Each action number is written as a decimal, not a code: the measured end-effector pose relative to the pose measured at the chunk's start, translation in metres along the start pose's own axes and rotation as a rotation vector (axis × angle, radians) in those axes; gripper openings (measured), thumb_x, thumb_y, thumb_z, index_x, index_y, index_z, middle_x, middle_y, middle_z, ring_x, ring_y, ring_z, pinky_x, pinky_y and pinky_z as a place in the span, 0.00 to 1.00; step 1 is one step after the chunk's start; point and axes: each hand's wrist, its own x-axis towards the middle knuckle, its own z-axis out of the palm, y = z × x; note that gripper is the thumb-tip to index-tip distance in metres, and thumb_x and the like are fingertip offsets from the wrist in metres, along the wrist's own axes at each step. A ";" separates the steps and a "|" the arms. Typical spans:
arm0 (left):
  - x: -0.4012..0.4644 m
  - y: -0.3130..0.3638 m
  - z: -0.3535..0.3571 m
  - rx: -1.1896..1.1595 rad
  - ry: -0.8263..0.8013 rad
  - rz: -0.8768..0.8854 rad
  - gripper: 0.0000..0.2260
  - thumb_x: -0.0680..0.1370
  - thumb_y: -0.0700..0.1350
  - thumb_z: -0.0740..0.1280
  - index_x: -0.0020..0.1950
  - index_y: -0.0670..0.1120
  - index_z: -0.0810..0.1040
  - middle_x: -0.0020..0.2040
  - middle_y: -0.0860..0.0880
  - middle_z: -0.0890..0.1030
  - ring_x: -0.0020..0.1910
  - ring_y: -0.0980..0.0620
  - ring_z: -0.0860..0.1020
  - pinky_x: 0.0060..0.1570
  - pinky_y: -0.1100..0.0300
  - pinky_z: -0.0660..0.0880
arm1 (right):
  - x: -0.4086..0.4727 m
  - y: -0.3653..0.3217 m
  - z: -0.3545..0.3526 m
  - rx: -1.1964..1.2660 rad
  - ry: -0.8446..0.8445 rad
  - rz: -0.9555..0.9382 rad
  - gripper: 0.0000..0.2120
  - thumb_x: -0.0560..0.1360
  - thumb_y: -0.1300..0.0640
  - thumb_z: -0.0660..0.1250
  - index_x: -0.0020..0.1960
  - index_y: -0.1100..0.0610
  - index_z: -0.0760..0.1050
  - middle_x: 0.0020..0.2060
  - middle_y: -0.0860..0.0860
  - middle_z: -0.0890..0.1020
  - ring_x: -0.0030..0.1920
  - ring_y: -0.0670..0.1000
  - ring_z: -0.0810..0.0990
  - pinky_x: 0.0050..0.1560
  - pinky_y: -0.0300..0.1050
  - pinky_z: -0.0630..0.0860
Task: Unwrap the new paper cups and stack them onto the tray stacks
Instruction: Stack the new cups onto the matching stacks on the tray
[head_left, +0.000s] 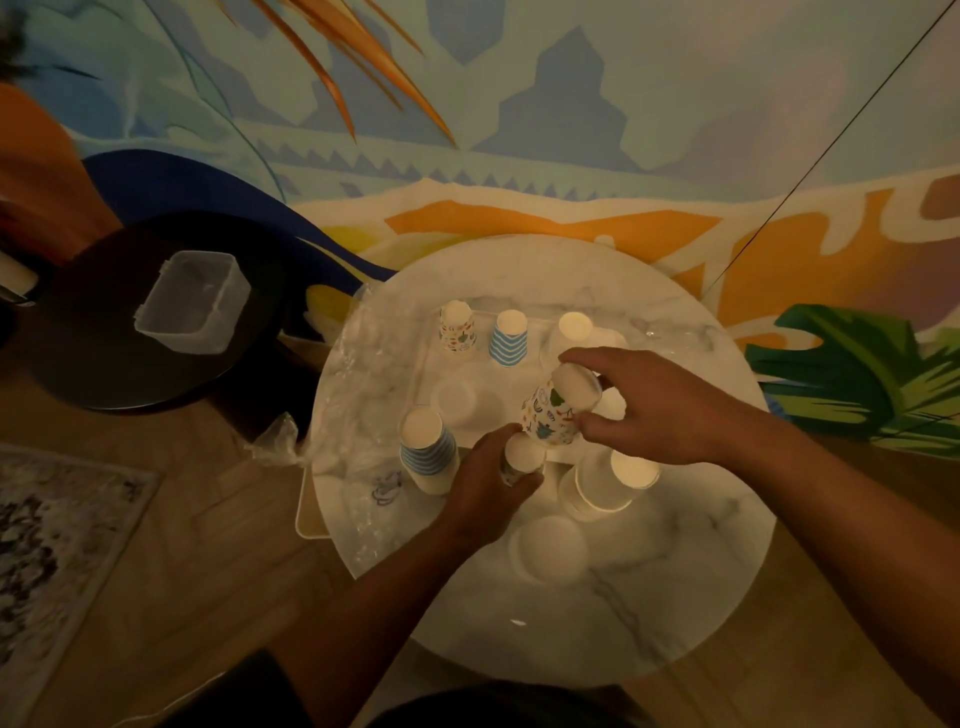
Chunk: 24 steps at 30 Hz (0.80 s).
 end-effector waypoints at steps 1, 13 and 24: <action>0.001 0.000 0.001 0.014 0.008 0.002 0.28 0.72 0.51 0.77 0.70 0.52 0.73 0.65 0.55 0.80 0.64 0.56 0.77 0.63 0.50 0.76 | -0.002 0.002 0.000 0.013 0.014 0.019 0.27 0.74 0.48 0.72 0.72 0.45 0.70 0.64 0.42 0.78 0.58 0.43 0.77 0.53 0.36 0.74; -0.013 0.049 -0.048 -0.005 -0.030 0.168 0.25 0.72 0.52 0.78 0.66 0.62 0.72 0.61 0.62 0.78 0.60 0.61 0.77 0.61 0.61 0.76 | -0.012 0.025 -0.021 0.134 0.152 0.194 0.29 0.75 0.51 0.74 0.73 0.43 0.67 0.59 0.39 0.75 0.54 0.42 0.76 0.44 0.27 0.69; 0.018 0.106 -0.150 -0.005 0.049 0.353 0.27 0.72 0.54 0.76 0.69 0.56 0.72 0.64 0.59 0.75 0.61 0.62 0.77 0.56 0.66 0.78 | 0.040 0.017 -0.028 0.112 0.230 0.133 0.29 0.75 0.49 0.74 0.73 0.48 0.67 0.63 0.43 0.76 0.56 0.43 0.76 0.47 0.30 0.73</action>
